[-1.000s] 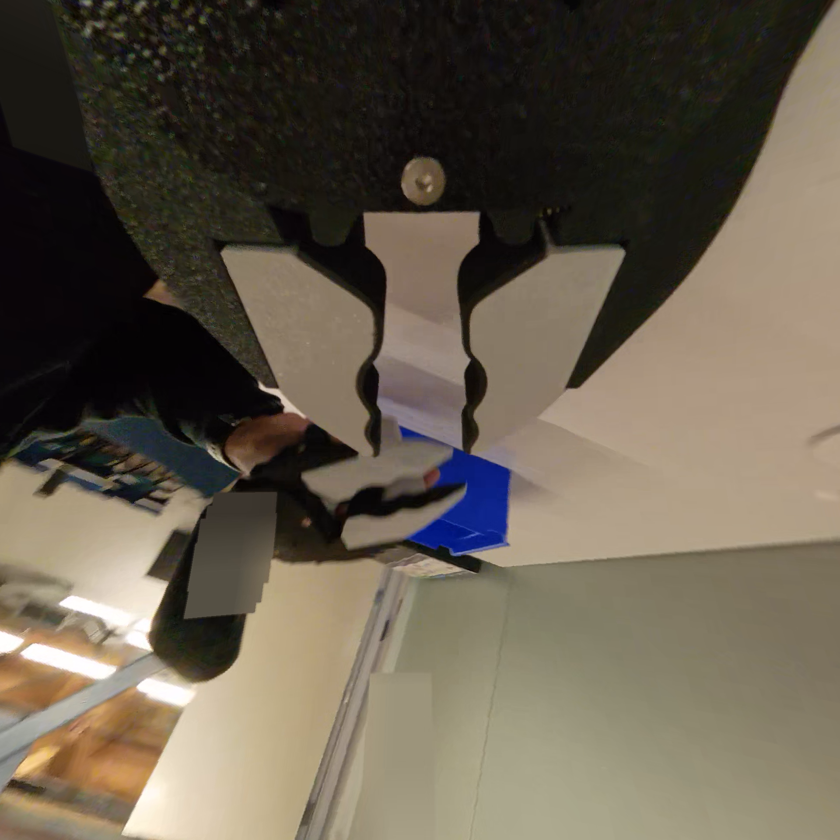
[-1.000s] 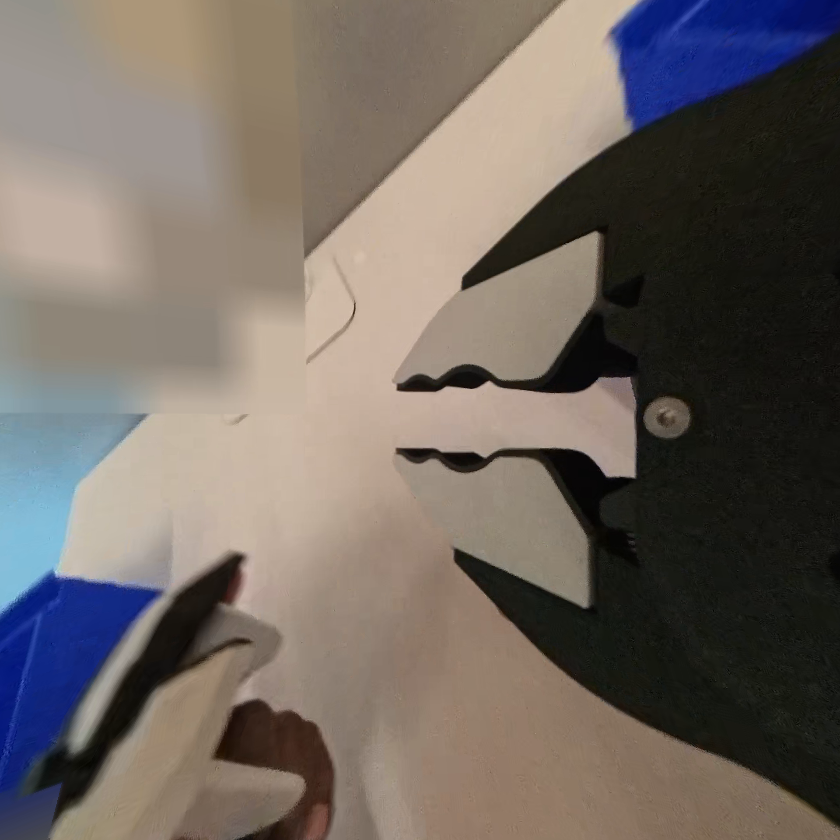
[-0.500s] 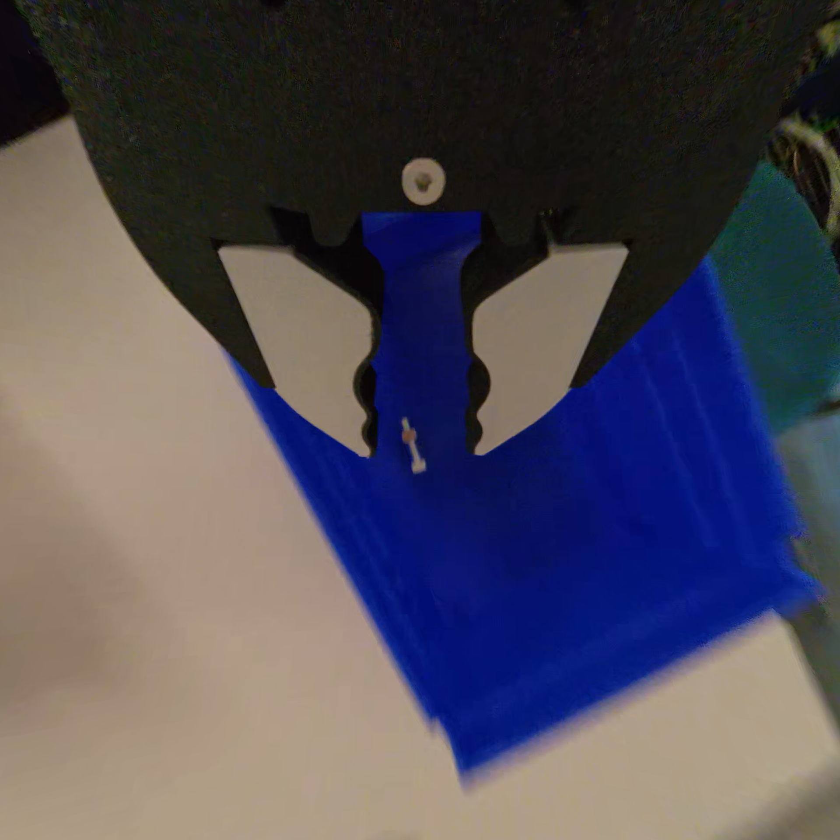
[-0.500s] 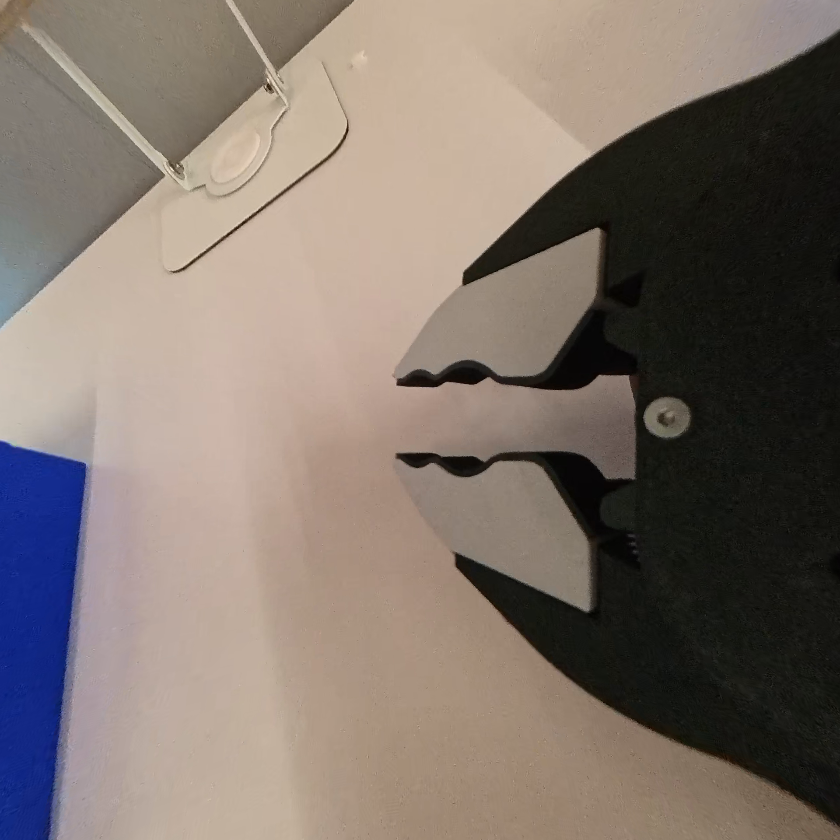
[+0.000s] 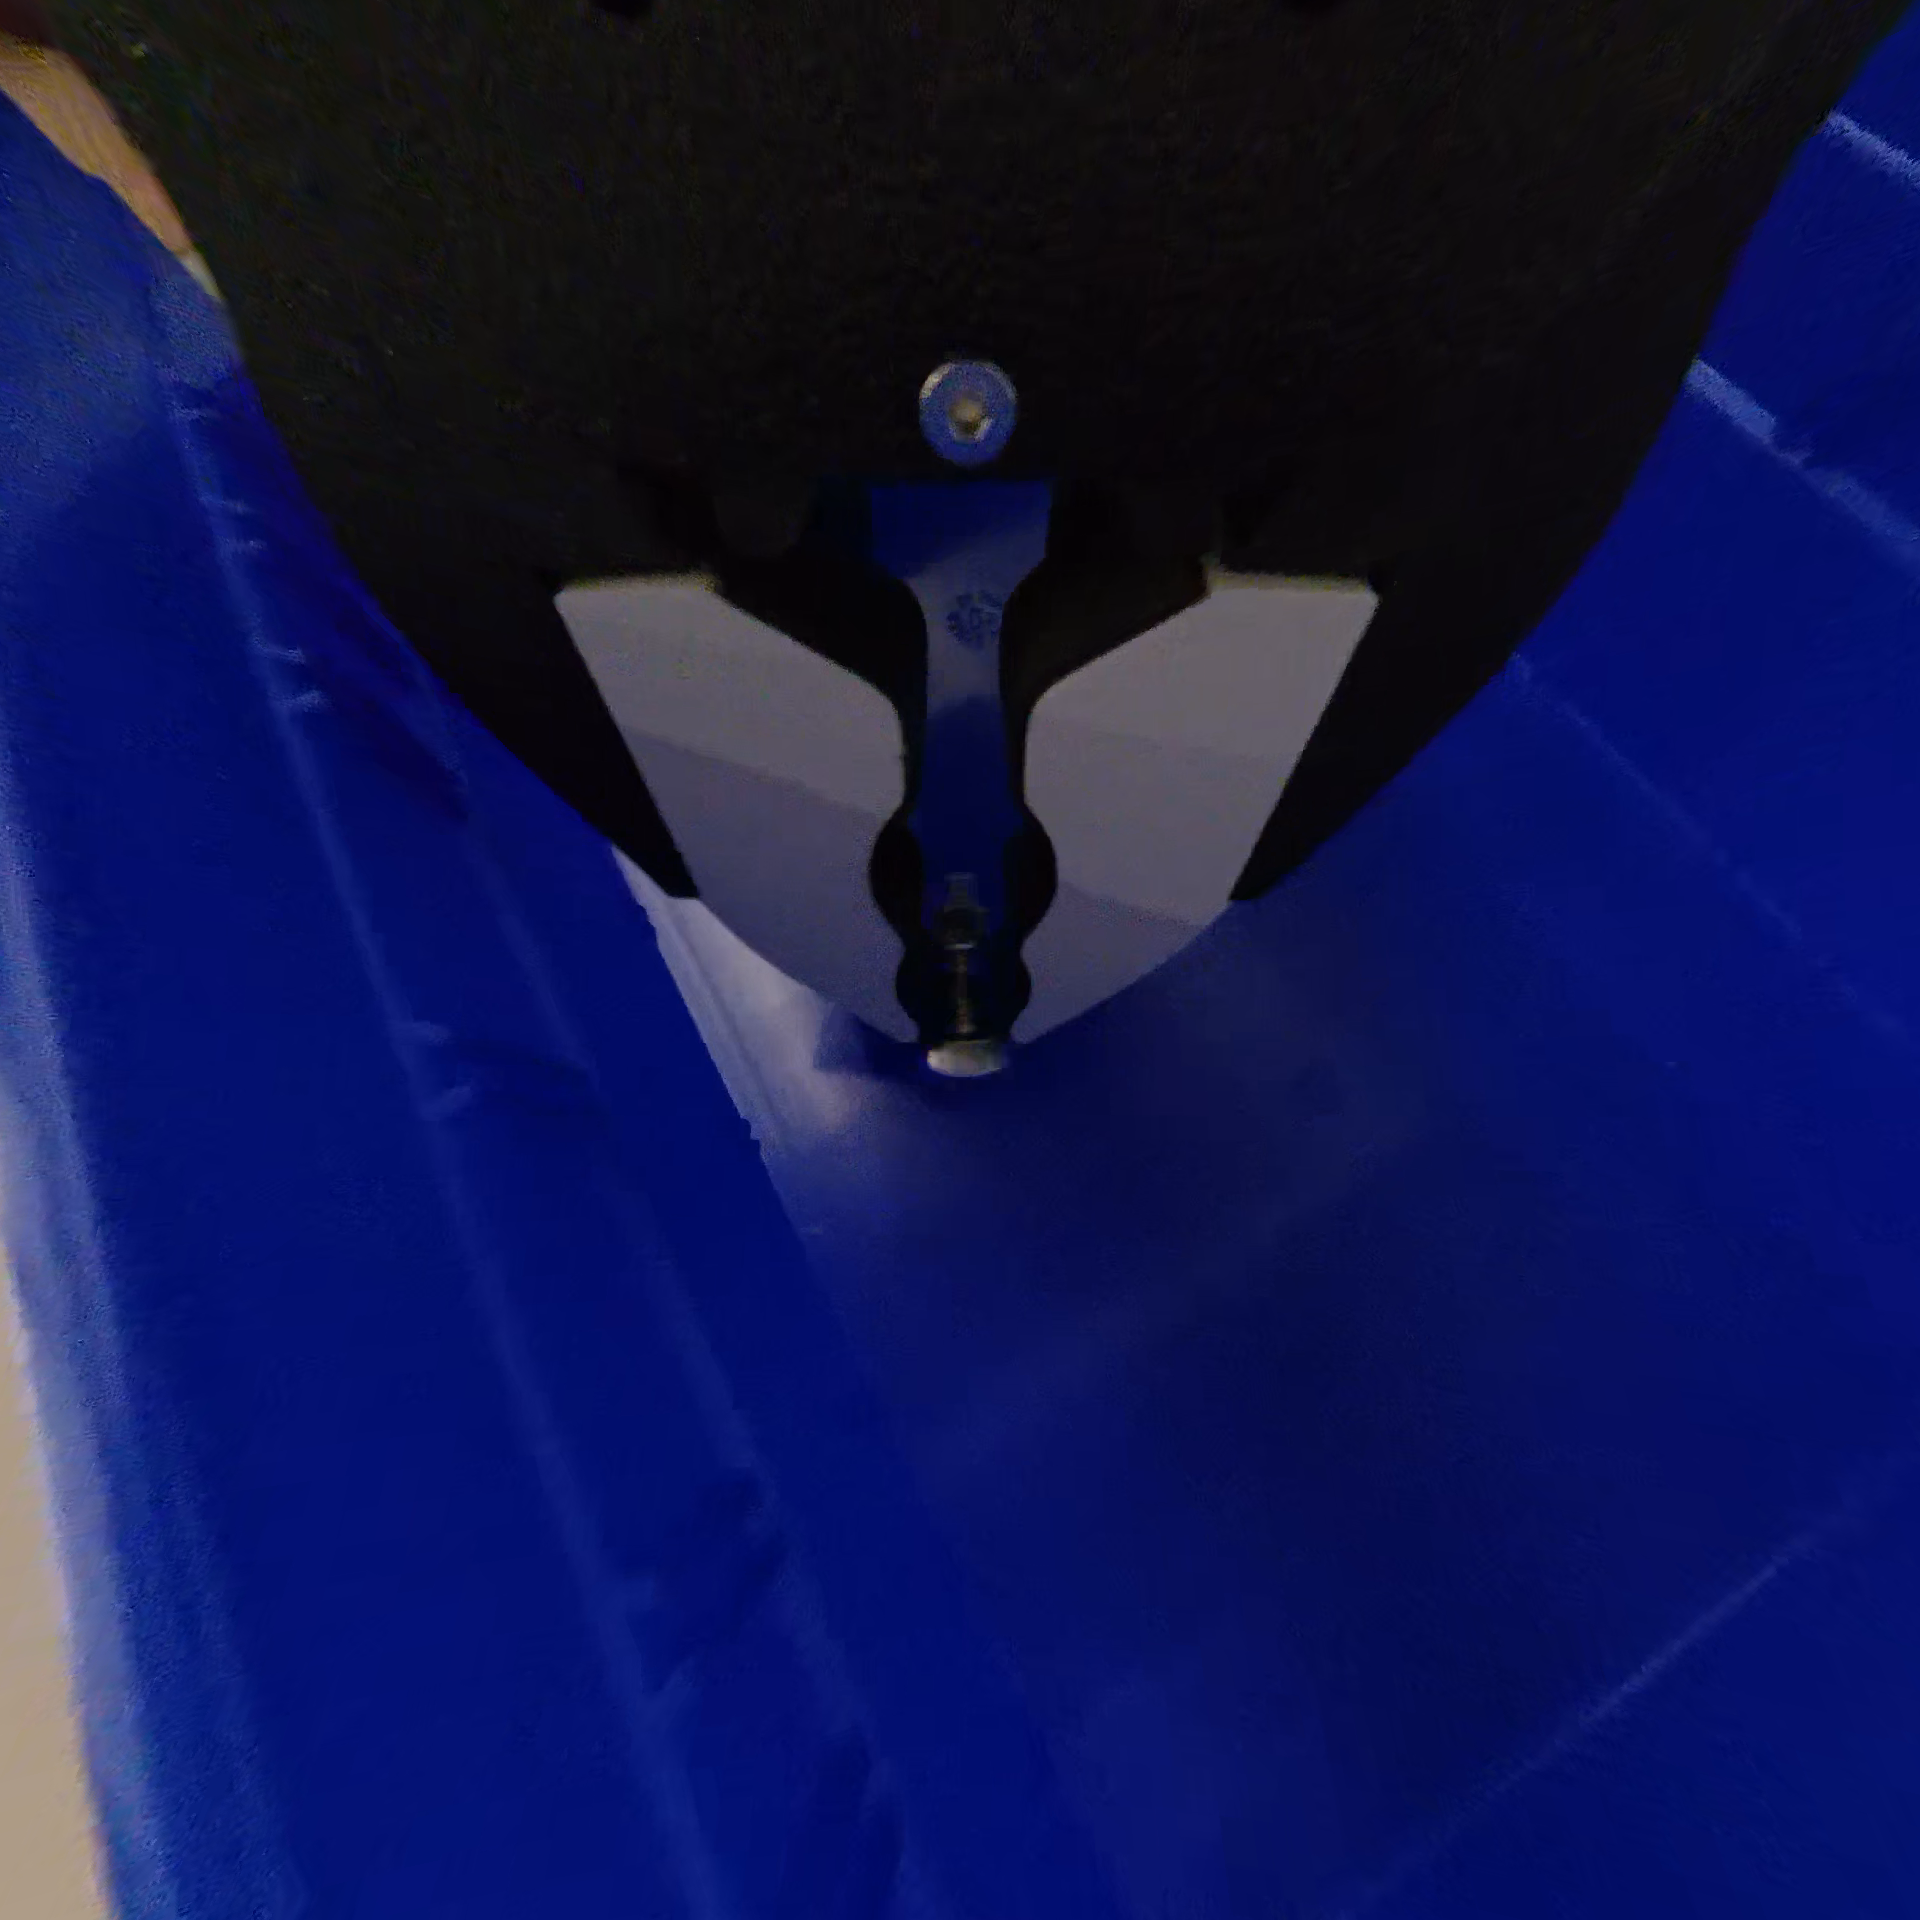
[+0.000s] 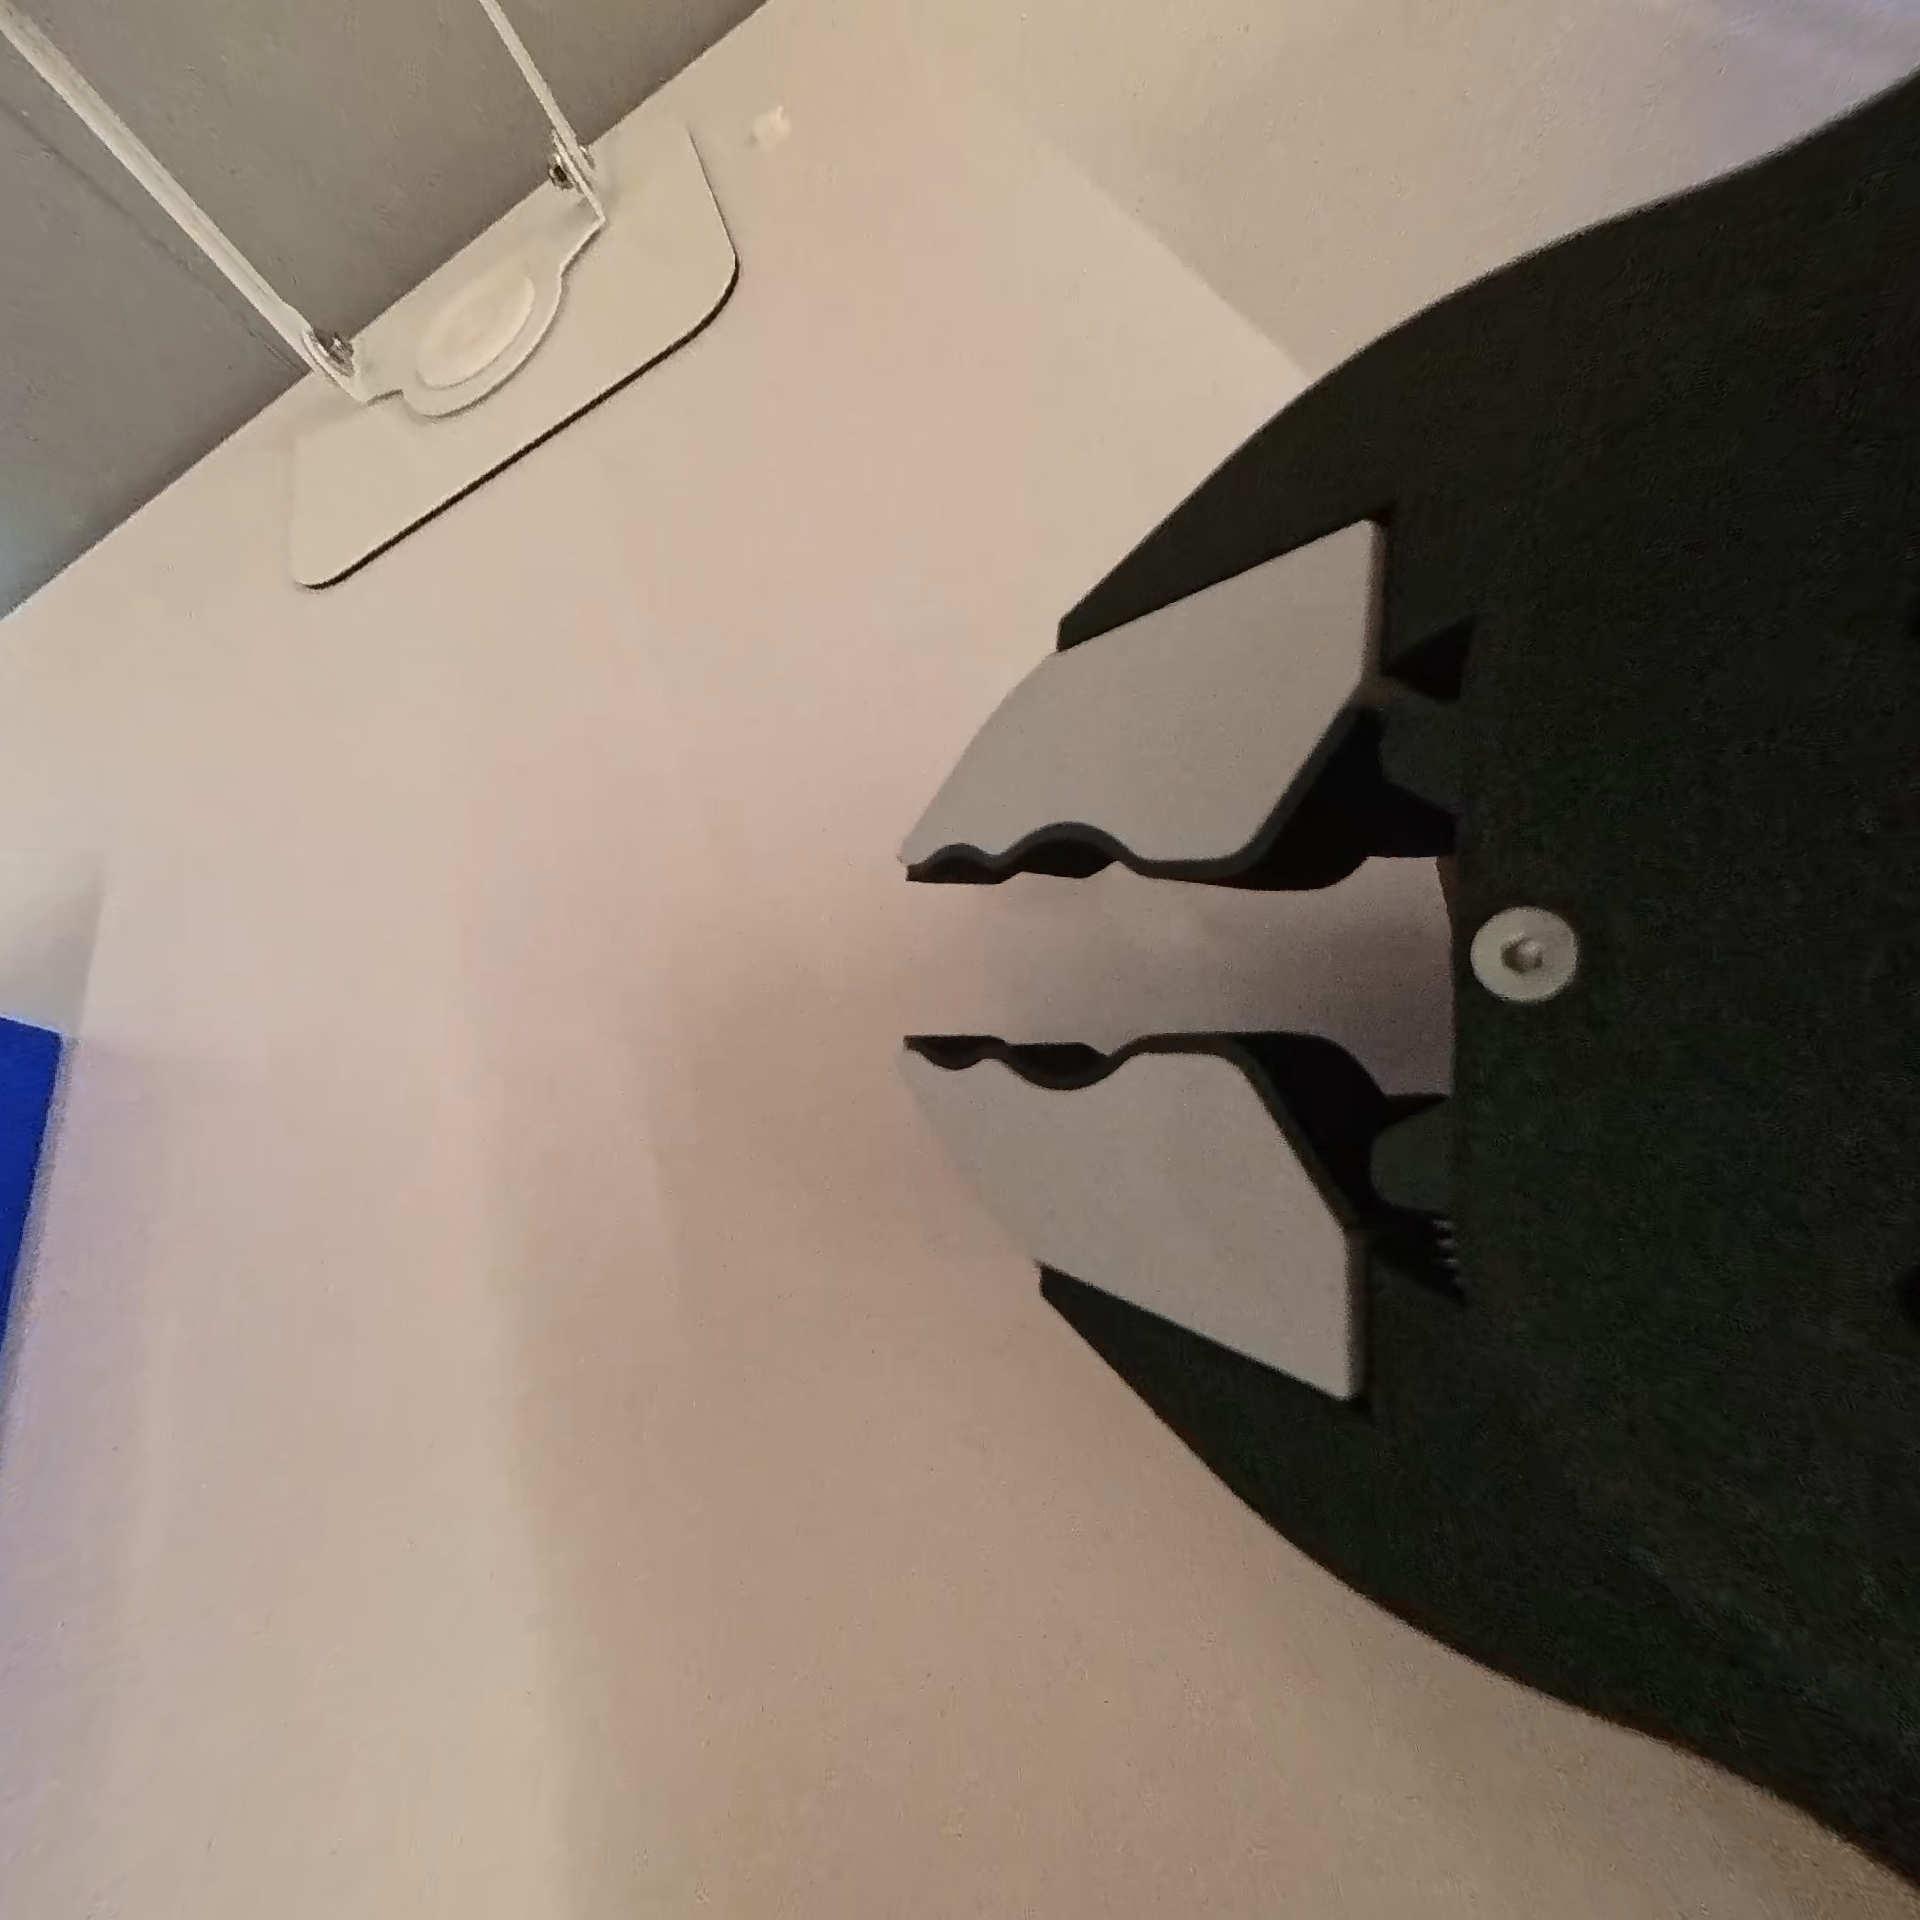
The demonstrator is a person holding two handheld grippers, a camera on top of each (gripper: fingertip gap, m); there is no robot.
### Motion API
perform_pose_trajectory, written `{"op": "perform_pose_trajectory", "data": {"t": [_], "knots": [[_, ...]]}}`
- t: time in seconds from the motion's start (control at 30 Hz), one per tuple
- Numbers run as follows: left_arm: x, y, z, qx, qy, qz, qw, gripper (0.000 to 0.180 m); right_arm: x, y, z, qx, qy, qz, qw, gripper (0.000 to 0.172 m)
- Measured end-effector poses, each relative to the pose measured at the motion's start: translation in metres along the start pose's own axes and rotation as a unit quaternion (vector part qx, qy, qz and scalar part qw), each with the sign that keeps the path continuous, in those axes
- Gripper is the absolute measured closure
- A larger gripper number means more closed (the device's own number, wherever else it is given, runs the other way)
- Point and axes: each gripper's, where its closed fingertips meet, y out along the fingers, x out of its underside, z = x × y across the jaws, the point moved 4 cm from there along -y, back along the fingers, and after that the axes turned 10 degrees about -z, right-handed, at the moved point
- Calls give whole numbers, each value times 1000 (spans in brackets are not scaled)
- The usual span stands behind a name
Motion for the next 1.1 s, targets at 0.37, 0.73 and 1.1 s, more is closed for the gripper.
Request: {"op": "perform_pose_trajectory", "data": {"t": [0.37, 0.73, 1.1], "knots": [[-18, -105, -3, -43, -53, 274, 959, 171, -14, -12, 9, 16, 9, 70, 997, 144], [-157, -165, 211, 349, 54, 651, 672, 172, -104, -43, 42, 119, 36, 314, 941, 142], [-193, -73, 253, 480, -22, 601, 639, 172, -60, -18, 46, 179, 14, 280, 943, 139]]}}
